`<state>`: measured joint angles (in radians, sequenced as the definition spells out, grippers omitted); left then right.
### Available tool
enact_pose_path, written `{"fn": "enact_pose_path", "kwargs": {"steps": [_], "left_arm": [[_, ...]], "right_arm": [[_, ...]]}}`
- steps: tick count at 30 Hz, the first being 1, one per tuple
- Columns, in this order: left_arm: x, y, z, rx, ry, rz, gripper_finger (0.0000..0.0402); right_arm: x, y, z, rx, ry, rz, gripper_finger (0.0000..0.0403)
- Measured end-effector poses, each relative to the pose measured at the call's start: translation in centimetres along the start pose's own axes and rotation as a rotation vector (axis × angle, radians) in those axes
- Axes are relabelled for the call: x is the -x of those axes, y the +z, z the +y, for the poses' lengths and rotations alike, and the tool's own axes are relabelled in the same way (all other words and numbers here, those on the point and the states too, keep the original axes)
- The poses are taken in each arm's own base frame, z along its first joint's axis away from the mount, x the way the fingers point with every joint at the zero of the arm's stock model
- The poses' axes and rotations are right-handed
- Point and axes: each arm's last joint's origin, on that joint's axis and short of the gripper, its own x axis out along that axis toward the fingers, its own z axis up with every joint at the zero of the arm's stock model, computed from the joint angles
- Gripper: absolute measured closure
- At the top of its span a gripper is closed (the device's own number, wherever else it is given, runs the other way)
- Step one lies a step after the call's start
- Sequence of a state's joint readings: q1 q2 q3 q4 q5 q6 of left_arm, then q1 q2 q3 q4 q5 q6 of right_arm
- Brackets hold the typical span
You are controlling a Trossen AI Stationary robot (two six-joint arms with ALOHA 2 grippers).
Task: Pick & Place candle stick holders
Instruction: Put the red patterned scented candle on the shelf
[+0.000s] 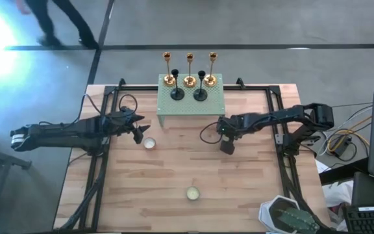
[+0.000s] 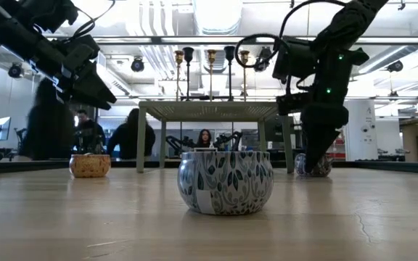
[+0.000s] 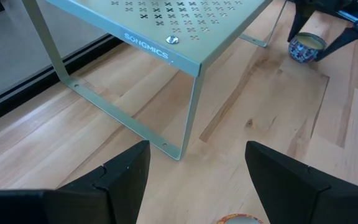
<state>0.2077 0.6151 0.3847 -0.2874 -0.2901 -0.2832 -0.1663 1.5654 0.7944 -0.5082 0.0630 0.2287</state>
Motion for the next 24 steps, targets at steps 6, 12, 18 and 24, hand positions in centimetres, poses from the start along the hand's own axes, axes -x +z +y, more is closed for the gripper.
{"fn": "enact_pose_path", "kwargs": {"steps": [6, 12, 18, 24], "left_arm": [[0.0, 0.0, 0.0, 0.000, 0.000, 0.000, 0.0133], [0.0, 0.0, 0.0, 0.000, 0.000, 0.000, 0.0133], [0.0, 0.0, 0.0, 0.000, 0.000, 0.000, 0.0133], [0.0, 0.0, 0.0, 0.000, 0.000, 0.000, 0.0133]], "right_arm": [[0.0, 0.0, 0.1, -0.007, 0.006, 0.002, 0.0096], [0.0, 0.0, 0.1, -0.023, 0.019, 0.005, 0.0091], [-0.3, -0.2, 0.1, -0.023, 0.019, 0.022, 0.0078], [-1.0, -0.3, 0.2, -0.022, 0.026, 0.053, 0.0075]]}}
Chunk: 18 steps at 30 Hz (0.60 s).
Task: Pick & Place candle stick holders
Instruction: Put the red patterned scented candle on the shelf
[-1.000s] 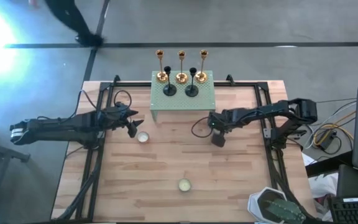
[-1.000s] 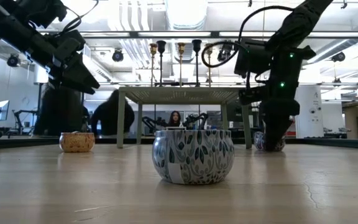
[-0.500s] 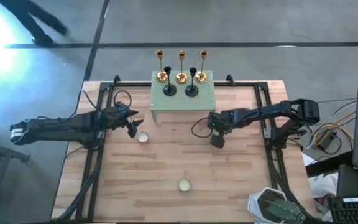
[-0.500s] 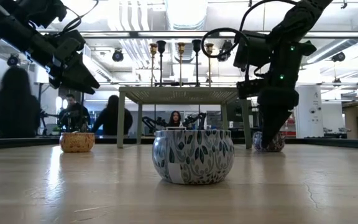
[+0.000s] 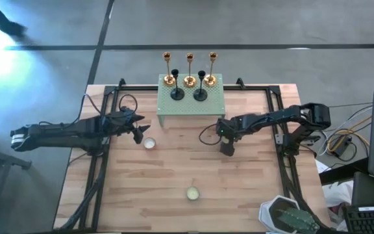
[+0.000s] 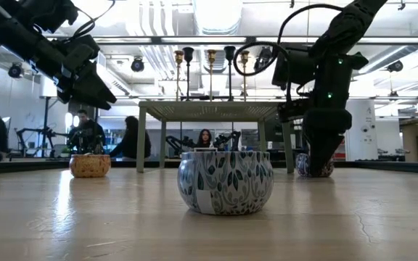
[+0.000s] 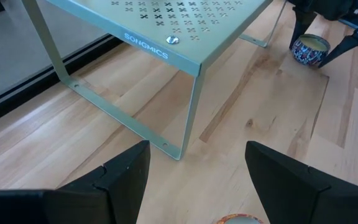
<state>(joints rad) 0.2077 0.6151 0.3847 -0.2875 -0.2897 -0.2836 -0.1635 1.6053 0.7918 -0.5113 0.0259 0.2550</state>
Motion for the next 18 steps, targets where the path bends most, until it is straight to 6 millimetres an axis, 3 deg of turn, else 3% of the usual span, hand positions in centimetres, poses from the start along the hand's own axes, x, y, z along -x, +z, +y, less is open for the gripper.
{"fn": "enact_pose_path", "kwargs": {"steps": [18], "left_arm": [[0.01, -0.01, 0.00, 0.000, 0.000, 0.001, 0.0133]], "right_arm": [[0.00, -0.05, -0.02, -0.026, -0.003, 0.005, 0.0114]]}}
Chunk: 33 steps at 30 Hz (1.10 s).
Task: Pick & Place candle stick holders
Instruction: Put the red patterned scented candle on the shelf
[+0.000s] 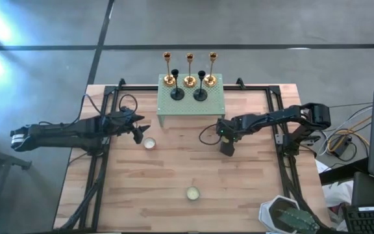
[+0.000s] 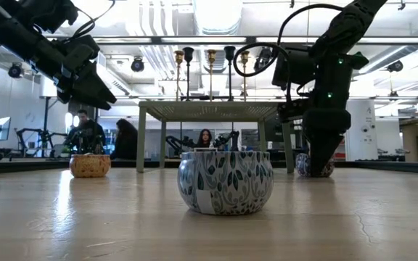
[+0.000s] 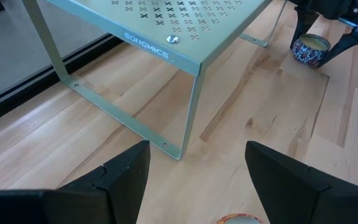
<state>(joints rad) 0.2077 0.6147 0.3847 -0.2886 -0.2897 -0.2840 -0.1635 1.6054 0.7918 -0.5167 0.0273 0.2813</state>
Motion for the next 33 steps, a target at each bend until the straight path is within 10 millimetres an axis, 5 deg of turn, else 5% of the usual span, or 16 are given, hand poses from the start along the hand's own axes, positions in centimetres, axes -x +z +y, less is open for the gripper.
{"fn": "enact_pose_path", "kwargs": {"steps": [23, 33], "left_arm": [[0.0, 0.0, 0.0, 0.000, 0.000, 0.001, 0.0133], [0.0, 0.0, 0.0, 0.000, 0.000, 0.000, 0.0133]], "right_arm": [[0.9, -0.4, -0.1, -0.015, -0.007, 0.026, 0.0111], [3.6, -0.2, -0.2, -0.018, 0.007, -0.038, 0.0111]]}}
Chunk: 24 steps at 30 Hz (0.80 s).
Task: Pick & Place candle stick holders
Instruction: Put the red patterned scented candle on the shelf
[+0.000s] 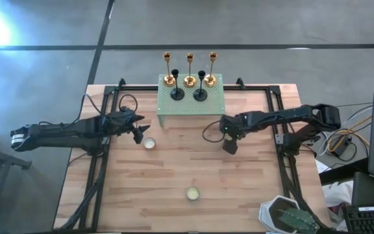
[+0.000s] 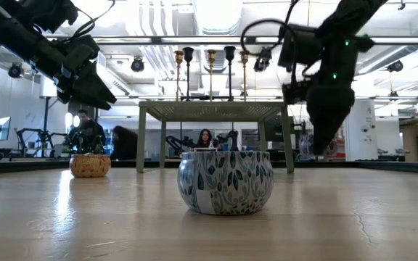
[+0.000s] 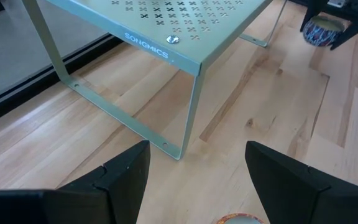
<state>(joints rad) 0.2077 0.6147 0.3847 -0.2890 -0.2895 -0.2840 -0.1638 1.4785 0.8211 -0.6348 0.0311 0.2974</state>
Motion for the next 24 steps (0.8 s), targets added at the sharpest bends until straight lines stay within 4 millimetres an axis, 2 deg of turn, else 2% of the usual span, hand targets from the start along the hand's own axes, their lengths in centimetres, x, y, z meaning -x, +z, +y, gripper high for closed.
{"fn": "enact_pose_path", "kwargs": {"steps": [8, 16, 24], "left_arm": [[0.0, 0.0, 0.0, 0.000, 0.000, 0.000, 0.0133], [0.0, 0.0, 0.0, 0.000, 0.000, 0.000, 0.0133], [0.0, 0.0, 0.0, 0.000, -0.003, 0.001, 0.0133]], "right_arm": [[4.4, 1.3, 0.1, 0.016, -0.040, -0.034, 0.0111], [8.9, 3.6, 0.7, 0.064, -0.033, -0.070, 0.0110], [12.1, 5.4, 0.1, 0.058, -0.031, -0.132, 0.0110]]}}
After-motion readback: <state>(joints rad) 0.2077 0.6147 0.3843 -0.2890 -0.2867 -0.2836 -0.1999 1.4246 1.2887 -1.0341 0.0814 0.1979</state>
